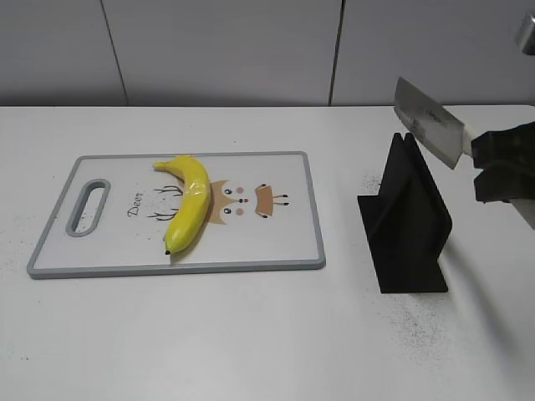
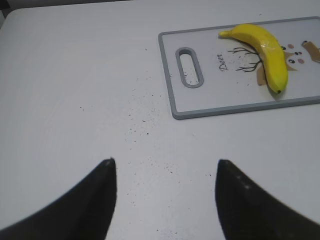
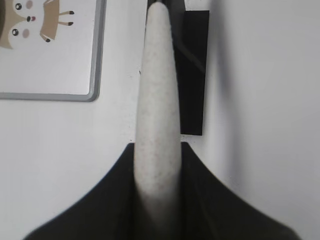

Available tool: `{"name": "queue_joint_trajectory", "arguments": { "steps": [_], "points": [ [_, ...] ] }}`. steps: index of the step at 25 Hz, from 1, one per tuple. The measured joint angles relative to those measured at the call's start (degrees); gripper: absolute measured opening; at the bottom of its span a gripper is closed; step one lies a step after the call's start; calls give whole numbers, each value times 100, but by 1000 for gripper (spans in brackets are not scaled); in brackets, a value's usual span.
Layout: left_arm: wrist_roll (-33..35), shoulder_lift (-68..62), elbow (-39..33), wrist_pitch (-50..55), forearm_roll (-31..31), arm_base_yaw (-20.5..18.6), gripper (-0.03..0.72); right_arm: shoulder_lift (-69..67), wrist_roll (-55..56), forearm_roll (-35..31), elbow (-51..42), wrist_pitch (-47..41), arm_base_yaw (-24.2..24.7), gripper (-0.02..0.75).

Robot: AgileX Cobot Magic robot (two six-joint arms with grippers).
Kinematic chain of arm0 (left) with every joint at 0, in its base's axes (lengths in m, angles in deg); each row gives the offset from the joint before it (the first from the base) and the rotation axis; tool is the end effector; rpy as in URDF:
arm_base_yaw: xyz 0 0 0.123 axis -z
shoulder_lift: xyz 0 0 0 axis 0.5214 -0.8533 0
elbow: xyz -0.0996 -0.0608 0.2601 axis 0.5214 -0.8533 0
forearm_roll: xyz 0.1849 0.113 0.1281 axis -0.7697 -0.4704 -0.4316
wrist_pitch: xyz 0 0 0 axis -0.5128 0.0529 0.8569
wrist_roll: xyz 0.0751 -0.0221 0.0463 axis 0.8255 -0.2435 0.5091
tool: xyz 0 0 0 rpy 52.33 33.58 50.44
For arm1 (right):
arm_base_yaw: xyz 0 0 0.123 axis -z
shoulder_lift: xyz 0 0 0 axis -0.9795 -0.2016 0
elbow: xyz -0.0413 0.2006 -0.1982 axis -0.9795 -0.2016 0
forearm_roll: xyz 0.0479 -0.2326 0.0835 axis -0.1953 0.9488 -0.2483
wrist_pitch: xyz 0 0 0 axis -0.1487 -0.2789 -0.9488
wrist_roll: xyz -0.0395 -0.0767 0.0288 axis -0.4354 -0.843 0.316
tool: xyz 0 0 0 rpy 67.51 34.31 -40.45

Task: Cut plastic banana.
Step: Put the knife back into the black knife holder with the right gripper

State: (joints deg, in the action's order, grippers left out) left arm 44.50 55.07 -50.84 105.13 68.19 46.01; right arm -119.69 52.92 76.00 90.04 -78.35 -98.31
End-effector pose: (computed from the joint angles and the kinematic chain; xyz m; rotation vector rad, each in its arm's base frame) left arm 0.0039 0.0043 0.2704 0.2540 2.1329 -0.0807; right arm 0.2131 0.0800 0.2787 -0.0432 2.5757 0.2911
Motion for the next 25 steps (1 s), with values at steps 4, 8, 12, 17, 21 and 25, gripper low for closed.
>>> {"name": "queue_joint_trajectory", "arguments": {
  "steps": [4, 8, 12, 17, 21, 25],
  "points": [
    [91, 292, -80, -14, 0, 0, 584, -244, 0, 11, 0, 7, 0, 162],
    [351, 325, -87, -38, -11, 0, 576, -477, 0, 22, 0, 129, 0, 162],
    [411, 325, -98, -55, -22, 0, 571, -658, 0, -18, 0, 212, 0, 162],
    [423, 325, -103, -61, -29, 0, 542, -716, 5, -272, 0, 169, 0, 162],
    [428, 325, -103, -61, -29, -125, 519, -716, 5, -379, 0, 20, 0, 162],
    [433, 325, -103, -63, -29, -732, 512, -716, 24, -546, 0, -174, 0, 162]
  ]
}}
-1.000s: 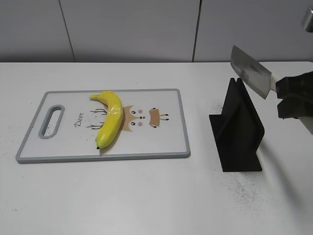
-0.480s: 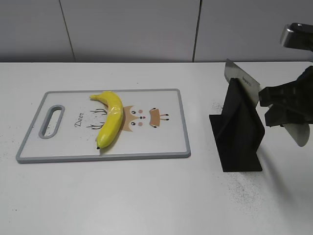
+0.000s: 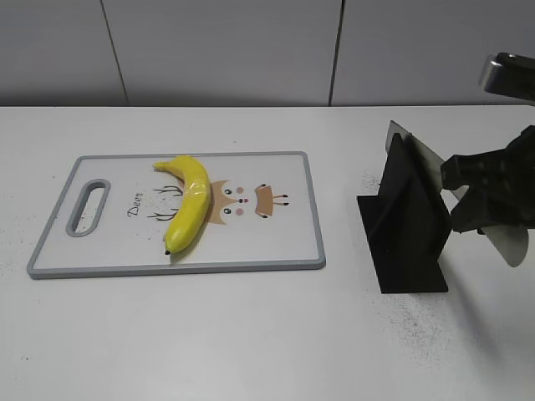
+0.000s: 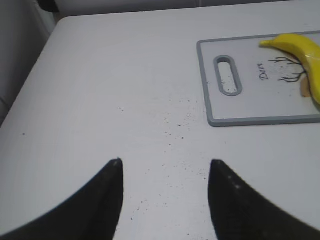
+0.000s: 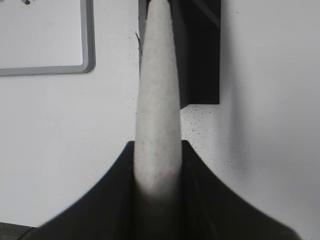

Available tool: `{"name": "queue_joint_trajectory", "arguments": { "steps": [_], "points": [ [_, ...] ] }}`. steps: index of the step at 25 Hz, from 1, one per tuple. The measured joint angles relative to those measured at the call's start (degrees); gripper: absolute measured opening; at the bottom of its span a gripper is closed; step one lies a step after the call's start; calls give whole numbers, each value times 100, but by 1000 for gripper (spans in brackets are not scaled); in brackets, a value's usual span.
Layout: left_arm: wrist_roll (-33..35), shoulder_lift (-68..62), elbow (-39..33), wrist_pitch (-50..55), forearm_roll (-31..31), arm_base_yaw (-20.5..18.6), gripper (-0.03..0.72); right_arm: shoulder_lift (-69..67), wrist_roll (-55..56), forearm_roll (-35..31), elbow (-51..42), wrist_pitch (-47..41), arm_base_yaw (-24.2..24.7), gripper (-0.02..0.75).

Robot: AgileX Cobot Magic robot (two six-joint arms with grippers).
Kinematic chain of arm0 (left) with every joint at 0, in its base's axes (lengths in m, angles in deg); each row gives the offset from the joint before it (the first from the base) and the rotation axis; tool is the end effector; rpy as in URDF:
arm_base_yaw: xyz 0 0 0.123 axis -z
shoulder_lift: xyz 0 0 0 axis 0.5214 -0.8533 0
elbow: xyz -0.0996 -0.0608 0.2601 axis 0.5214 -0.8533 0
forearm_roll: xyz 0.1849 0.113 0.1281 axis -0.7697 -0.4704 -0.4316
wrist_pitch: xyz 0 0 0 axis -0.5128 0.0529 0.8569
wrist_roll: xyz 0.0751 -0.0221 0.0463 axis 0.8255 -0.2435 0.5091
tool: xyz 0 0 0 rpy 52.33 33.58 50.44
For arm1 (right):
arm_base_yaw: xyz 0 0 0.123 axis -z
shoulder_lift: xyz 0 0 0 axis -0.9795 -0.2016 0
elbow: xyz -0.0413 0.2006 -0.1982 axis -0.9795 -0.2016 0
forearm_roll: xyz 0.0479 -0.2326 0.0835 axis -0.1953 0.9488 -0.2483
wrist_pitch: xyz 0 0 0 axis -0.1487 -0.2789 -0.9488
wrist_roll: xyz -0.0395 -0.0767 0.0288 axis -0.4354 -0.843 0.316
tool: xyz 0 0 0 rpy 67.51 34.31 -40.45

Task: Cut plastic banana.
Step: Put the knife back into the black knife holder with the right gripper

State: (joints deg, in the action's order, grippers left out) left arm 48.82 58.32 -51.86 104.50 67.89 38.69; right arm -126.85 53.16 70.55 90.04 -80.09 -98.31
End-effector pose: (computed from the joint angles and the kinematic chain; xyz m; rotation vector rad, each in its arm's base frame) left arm -0.0026 0.0059 0.2663 0.1920 2.0882 0.0418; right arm 0.2255 0.0908 0.2484 0.0381 2.7438 0.3412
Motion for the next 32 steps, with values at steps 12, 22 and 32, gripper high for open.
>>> {"name": "queue_joint_trajectory", "arguments": {
  "steps": [12, 22, 32],
  "points": [
    [6, 0, 0, -5, 0, -441, 505, 0, -247, -271, 0, -159, 0, 439],
    [6, 0, 0, -5, 0, -447, 503, 81, -964, -343, 83, 52, 0, 578],
    [6, 0, -2, -5, 0, -460, 480, 1818, -2239, -100, -262, -502, 0, 582]
  ]
}}
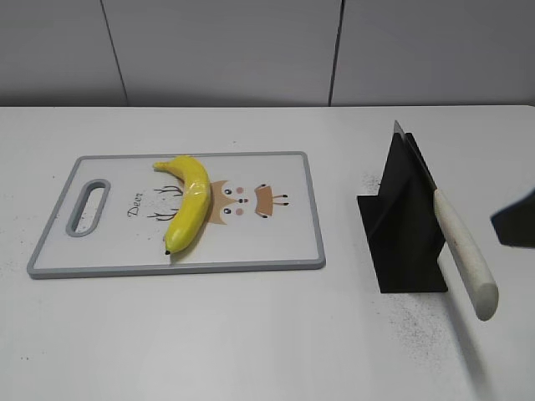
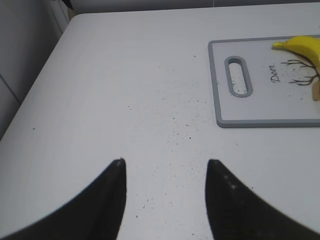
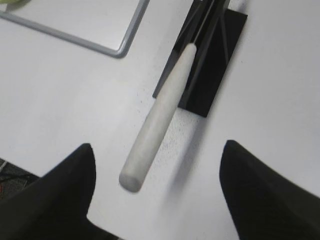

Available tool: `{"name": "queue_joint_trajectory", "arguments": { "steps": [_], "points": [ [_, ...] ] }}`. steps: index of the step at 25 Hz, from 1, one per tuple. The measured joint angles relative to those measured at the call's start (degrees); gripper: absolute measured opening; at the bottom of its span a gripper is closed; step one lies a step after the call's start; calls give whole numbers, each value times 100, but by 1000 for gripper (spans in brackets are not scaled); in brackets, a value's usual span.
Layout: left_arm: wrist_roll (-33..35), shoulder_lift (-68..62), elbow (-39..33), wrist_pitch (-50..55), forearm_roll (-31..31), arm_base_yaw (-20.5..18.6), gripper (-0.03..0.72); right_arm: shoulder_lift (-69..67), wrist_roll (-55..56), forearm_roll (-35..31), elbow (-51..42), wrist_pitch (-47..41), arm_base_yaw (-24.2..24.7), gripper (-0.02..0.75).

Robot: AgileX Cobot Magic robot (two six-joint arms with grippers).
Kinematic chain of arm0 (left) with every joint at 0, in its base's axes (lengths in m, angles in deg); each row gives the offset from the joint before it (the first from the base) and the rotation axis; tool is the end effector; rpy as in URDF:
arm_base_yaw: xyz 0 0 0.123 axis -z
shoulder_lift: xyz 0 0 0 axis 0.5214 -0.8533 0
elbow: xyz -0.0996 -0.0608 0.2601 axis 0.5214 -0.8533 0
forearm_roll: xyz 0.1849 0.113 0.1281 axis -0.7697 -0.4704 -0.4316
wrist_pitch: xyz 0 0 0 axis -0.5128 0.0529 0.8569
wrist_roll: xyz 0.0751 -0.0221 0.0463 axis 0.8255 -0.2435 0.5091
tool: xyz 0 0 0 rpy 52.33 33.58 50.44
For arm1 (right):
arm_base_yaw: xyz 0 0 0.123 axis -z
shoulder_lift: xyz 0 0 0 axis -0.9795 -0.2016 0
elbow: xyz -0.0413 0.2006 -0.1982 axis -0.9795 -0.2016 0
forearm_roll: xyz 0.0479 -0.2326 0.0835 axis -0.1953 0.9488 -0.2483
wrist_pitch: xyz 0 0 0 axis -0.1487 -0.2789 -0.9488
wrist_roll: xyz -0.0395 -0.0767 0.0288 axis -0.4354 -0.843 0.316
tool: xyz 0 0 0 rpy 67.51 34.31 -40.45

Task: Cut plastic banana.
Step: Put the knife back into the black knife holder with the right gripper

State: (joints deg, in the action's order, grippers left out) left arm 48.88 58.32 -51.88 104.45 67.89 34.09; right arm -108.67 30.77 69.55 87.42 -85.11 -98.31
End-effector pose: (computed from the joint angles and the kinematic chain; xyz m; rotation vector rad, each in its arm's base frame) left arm -0.0029 0.0057 0.2662 0.1092 2.0947 0.0909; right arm 0.1678 0.0719 0.2989 -0.4725 2.4863 0.2866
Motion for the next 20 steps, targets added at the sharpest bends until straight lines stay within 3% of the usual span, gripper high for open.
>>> {"name": "queue_joint_trajectory", "arguments": {
  "steps": [12, 20],
  "points": [
    [0, 0, 0, 0, 0, 0, 460, 3284, -93, 400, -1216, -608, 0, 583],
    [0, 0, 0, -2, 0, 0, 460, 4214, -93, 500, -1402, -1139, 0, 583]
  ]
}}
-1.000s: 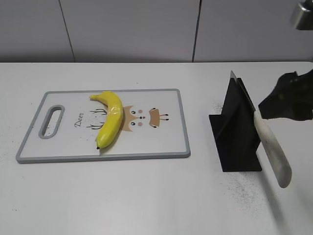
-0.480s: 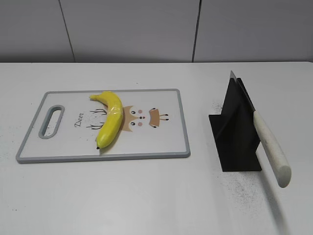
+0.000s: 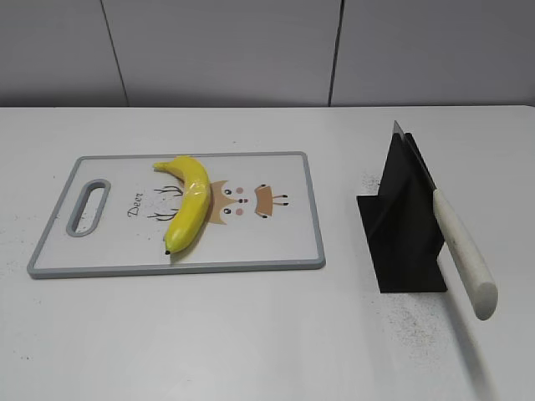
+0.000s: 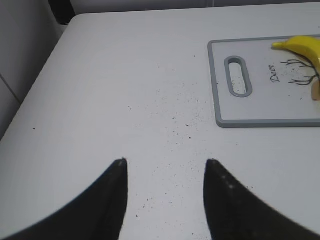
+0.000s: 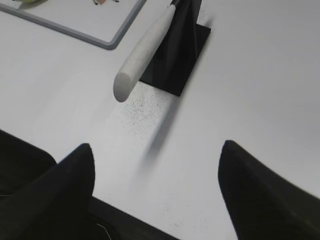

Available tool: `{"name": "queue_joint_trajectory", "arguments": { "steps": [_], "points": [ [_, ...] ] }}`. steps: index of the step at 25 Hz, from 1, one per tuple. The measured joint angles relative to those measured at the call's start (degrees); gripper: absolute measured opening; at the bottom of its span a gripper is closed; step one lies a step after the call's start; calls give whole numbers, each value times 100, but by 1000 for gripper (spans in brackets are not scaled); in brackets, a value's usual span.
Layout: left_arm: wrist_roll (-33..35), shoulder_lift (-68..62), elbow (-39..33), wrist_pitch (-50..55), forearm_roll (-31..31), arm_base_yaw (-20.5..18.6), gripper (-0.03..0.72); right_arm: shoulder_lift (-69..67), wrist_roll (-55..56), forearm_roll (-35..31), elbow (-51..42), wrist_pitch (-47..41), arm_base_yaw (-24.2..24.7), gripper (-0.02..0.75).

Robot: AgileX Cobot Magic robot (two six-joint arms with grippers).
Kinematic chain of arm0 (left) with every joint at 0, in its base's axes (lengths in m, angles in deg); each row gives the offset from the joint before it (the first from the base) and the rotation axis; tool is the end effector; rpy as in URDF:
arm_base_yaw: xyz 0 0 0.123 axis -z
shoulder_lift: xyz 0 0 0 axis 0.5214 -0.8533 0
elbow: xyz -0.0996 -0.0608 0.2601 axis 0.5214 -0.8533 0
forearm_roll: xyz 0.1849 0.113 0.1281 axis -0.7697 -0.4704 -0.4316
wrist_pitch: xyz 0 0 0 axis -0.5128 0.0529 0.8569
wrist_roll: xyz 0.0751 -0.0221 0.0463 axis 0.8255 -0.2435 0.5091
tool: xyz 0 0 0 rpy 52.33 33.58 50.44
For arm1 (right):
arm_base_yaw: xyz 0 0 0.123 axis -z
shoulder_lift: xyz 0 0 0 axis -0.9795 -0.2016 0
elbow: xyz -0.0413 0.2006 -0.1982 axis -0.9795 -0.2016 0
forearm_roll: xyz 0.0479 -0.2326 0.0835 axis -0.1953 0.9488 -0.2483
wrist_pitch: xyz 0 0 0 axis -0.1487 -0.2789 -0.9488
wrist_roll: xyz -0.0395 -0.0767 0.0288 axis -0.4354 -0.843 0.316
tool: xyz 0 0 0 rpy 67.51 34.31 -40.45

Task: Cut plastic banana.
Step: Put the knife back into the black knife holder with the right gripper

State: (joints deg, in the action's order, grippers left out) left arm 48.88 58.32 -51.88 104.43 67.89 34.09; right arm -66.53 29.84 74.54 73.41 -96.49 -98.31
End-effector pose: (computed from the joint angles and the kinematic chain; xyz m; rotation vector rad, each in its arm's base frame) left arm -0.0029 0.0057 0.2663 0.1092 2.0944 0.0909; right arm 0.0304 0.0166 0.2877 -0.5019 2.1782 0.2116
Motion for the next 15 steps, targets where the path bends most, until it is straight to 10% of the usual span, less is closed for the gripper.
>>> {"name": "queue_joint_trajectory", "arguments": {
  "steps": [15],
  "points": [
    [0, 0, 0, 0, 0, 0, 427, 423, 27, 19, -167, -59, 0, 584]
  ]
}}
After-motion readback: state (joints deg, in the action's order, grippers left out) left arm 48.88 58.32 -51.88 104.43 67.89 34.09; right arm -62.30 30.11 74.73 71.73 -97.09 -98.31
